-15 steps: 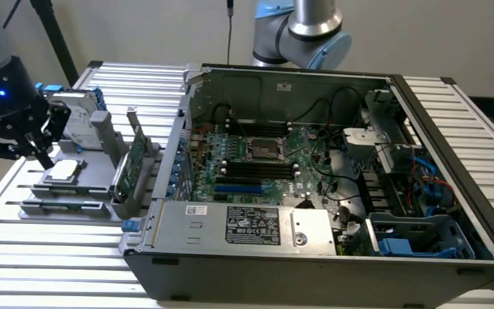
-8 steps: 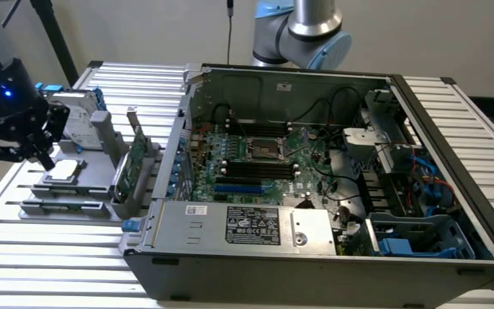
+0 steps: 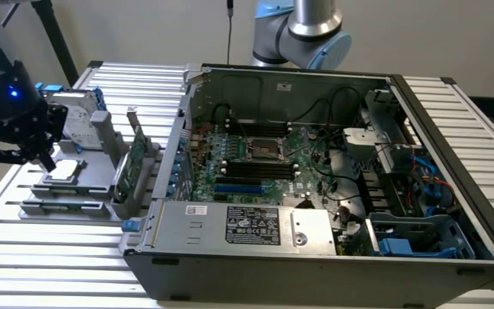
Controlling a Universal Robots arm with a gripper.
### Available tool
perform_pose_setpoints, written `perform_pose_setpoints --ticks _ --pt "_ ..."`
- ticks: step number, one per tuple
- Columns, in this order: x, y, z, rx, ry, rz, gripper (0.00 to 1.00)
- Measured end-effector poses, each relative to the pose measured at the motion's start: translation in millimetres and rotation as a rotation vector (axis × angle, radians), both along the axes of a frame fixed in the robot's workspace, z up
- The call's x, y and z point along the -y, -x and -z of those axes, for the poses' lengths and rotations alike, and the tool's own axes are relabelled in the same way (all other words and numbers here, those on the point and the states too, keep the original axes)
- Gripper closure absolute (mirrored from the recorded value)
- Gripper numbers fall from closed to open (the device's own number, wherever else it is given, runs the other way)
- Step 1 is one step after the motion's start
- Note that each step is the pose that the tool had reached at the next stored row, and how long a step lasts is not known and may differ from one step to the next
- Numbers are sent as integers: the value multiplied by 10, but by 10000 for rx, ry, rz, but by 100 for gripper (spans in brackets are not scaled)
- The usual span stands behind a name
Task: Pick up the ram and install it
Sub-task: 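Pick up the ram and move it above insertion slot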
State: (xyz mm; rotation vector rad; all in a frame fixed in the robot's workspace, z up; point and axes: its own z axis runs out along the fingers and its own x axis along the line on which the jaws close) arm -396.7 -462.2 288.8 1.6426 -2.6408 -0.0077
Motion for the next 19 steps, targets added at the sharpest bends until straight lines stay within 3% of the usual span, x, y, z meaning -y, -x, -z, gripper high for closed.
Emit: perform_pose_setpoints --ticks 19 --pt "0 24 199 9 2 -3261 89"
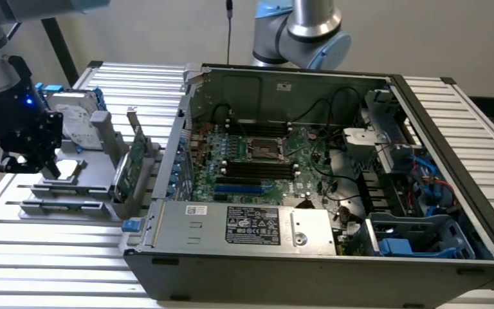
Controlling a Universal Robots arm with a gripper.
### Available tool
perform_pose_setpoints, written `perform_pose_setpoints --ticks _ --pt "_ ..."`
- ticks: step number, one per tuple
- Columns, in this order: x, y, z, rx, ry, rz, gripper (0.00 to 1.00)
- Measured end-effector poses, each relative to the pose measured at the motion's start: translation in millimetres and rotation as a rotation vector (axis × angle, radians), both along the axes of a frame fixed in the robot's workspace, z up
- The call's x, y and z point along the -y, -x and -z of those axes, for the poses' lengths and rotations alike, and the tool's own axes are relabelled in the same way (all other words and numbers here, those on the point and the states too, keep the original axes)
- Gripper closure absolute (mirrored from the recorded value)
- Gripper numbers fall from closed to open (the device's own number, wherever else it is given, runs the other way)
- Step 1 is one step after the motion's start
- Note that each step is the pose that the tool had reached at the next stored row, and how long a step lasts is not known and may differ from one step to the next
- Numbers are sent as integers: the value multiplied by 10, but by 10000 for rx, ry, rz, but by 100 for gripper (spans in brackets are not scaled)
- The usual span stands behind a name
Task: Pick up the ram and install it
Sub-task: 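Pick up the ram and move it above insertion slot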
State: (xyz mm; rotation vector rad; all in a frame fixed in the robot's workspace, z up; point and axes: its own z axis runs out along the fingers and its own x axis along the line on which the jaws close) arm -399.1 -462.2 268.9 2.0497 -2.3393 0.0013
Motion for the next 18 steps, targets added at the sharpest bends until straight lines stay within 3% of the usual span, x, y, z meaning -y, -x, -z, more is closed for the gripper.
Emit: perform_pose_setpoints --ticks 7,13,16,18 --pt "0 150 119 1 -1 -305 89" --pt "8 164 173 1 0 -345 88" --pt "19 163 197 2 -1 -419 70" --pt "32 163 214 2 -2 -496 70"
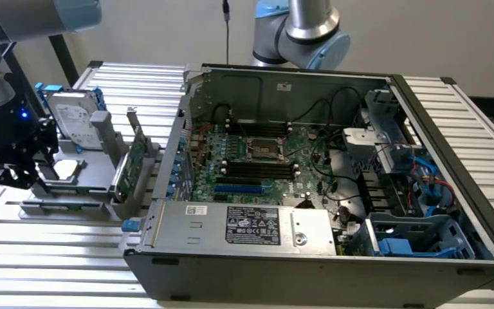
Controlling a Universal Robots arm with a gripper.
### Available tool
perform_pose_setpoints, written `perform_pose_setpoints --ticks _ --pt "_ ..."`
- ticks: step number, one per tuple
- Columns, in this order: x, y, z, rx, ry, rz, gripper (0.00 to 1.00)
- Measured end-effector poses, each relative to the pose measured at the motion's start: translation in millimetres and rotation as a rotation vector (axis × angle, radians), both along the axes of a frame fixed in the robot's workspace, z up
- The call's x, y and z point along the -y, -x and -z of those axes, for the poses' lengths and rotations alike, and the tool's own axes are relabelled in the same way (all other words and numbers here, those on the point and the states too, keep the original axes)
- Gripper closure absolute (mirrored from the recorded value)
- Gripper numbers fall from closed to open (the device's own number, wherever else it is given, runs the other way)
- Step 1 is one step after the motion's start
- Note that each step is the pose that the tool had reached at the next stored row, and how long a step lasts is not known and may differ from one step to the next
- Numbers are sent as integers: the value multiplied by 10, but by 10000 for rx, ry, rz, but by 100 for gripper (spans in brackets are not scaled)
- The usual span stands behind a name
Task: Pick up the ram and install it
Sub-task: 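Pick up the ram and move it above insertion slot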
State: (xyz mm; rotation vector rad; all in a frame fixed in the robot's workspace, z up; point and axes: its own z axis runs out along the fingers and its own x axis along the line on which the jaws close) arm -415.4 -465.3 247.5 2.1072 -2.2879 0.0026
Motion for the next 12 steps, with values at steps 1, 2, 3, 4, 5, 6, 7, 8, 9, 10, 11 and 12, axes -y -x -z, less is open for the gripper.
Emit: perform_pose_setpoints --ticks 1,2,3,4,5,6,7,8,9,10,11,12 --pt "8 0 12 1 0 -44 64" --pt "18 0 26 1 0 -93 64" --pt "28 0 41 0 1 -137 64" --pt "37 0 59 2 -1 -182 64" --pt "45 0 76 2 -1 -232 64" --pt "50 0 94 1 0 -292 64" --pt "52 1 111 1 0 -362 64" --pt "55 1 131 1 0 -446 64" --pt "56 1 149 0 0 -531 64" --pt "58 0 167 0 0 -612 64" --pt "60 0 185 0 0 -687 64" --pt "61 -2 203 1 0 -755 64"
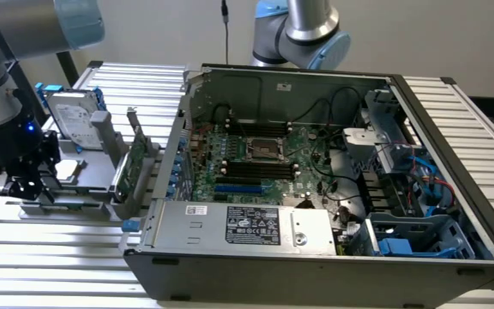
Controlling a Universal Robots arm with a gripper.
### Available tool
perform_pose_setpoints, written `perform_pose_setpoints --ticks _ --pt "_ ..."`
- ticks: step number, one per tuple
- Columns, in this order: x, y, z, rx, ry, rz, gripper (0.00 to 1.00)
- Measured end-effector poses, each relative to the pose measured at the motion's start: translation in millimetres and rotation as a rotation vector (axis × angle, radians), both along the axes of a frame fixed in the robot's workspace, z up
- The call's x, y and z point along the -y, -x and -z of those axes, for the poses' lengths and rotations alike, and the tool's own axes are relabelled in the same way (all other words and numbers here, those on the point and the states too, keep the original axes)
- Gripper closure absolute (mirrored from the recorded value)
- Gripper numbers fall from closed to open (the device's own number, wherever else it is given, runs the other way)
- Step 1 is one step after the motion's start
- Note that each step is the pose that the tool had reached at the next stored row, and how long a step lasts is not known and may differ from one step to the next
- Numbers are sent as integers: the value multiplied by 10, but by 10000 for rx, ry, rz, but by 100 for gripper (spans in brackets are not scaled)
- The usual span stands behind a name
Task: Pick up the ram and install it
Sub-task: 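Pick up the ram and move it above insertion slot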
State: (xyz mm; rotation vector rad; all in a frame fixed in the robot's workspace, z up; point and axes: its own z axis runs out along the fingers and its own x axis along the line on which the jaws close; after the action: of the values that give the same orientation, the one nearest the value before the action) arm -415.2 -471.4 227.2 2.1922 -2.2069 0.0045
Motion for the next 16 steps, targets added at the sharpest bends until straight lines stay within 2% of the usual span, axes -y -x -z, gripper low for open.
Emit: perform_pose_setpoints --ticks 5,12,16 --pt "17 -8 69 -3 2 -256 64" --pt "71 -45 125 -1 2 -379 64" --pt "75 -74 168 0 -1 -416 64"
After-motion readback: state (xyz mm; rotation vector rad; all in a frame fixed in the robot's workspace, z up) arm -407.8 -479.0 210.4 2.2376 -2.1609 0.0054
